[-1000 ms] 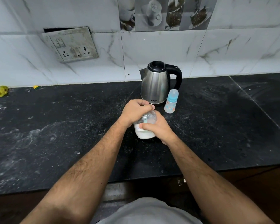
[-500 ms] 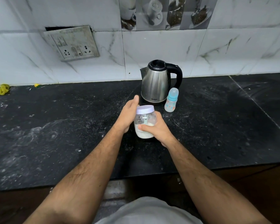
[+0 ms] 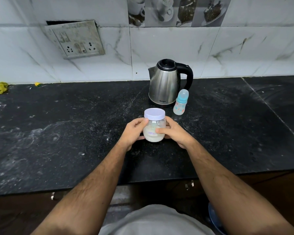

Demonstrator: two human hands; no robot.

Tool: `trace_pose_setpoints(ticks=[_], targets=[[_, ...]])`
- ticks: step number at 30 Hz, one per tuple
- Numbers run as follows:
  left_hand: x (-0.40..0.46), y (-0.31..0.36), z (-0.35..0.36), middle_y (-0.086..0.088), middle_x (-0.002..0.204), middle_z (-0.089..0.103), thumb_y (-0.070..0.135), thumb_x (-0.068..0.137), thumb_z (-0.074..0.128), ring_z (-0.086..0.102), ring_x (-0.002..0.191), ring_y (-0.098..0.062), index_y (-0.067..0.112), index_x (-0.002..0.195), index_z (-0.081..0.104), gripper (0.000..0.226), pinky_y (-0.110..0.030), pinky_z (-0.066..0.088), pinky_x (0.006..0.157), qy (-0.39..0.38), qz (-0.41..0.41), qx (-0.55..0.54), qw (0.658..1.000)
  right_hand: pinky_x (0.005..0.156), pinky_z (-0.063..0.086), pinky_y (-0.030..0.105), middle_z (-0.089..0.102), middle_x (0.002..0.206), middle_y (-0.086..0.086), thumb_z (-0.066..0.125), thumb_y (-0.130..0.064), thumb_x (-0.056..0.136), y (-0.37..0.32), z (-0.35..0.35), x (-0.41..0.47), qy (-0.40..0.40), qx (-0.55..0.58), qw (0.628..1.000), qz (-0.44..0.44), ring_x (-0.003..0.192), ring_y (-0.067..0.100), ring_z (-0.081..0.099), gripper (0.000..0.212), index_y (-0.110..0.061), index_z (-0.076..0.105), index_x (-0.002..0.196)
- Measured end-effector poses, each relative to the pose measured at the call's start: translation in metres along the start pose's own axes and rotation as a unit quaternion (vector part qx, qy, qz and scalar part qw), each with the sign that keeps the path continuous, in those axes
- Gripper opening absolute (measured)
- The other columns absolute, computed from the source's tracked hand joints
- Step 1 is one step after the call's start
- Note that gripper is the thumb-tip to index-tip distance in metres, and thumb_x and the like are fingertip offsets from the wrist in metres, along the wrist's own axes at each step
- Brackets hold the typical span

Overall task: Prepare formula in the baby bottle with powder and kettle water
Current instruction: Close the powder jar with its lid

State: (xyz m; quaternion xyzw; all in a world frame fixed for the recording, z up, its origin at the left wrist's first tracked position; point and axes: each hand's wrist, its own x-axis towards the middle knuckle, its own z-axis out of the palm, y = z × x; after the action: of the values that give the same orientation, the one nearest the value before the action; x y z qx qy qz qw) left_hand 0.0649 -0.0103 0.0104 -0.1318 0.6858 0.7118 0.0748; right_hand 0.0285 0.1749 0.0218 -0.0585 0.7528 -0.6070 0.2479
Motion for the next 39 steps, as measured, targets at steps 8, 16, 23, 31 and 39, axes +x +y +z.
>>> trace_pose_setpoints(ticks=[8,16,23,31,39], targets=[[0.022,-0.001,0.008,0.002,0.108,0.07,0.035,0.093,0.064,0.064,0.103,-0.01,0.028,0.115,0.065,0.023,-0.034,0.053,0.085,-0.003,0.008,0.032,0.999,0.073,0.054,0.028,0.069,0.119,0.001,0.08,-0.004,0.076,-0.001,-0.022,0.019,0.014,-0.074,0.997,0.012,0.102,0.015,0.068,0.061,-0.014,0.053,0.13],[0.064,0.016,0.009,0.0,0.121,0.067,0.036,0.092,0.066,0.059,0.113,-0.011,0.028,0.134,0.056,0.045,-0.033,0.051,0.082,-0.019,0.0,0.091,0.996,0.087,0.057,0.032,0.062,0.129,0.005,0.08,0.006,0.071,-0.001,-0.045,0.068,0.022,-0.113,0.993,-0.008,0.11,0.018,0.065,0.075,-0.009,0.047,0.137],[0.102,0.024,0.013,-0.002,0.122,0.065,0.032,0.092,0.066,0.056,0.115,-0.013,0.024,0.139,0.052,0.049,-0.03,0.05,0.075,-0.013,-0.01,0.095,0.995,0.098,0.052,0.048,0.064,0.126,0.004,0.084,-0.006,0.06,-0.003,-0.06,0.115,0.044,-0.182,0.982,-0.005,0.113,0.024,0.063,0.085,-0.011,0.048,0.136],[0.122,0.024,0.015,0.002,0.121,0.063,0.031,0.094,0.063,0.055,0.116,-0.014,0.023,0.143,0.047,0.051,-0.03,0.05,0.074,-0.01,-0.033,0.098,0.995,0.1,0.05,0.046,0.062,0.128,0.005,0.081,0.001,0.065,-0.003,-0.062,0.137,0.05,-0.206,0.977,-0.005,0.116,0.025,0.061,0.08,-0.012,0.048,0.137],[0.126,0.019,0.014,0.001,0.133,0.059,0.03,0.096,0.061,0.053,0.123,-0.016,0.022,0.148,0.041,0.056,-0.028,0.051,0.074,-0.006,-0.036,0.099,0.994,0.102,0.05,0.046,0.06,0.131,0.003,0.081,-0.001,0.065,0.001,-0.059,0.141,0.056,-0.213,0.976,-0.005,0.119,0.023,0.059,0.084,-0.015,0.045,0.14]])
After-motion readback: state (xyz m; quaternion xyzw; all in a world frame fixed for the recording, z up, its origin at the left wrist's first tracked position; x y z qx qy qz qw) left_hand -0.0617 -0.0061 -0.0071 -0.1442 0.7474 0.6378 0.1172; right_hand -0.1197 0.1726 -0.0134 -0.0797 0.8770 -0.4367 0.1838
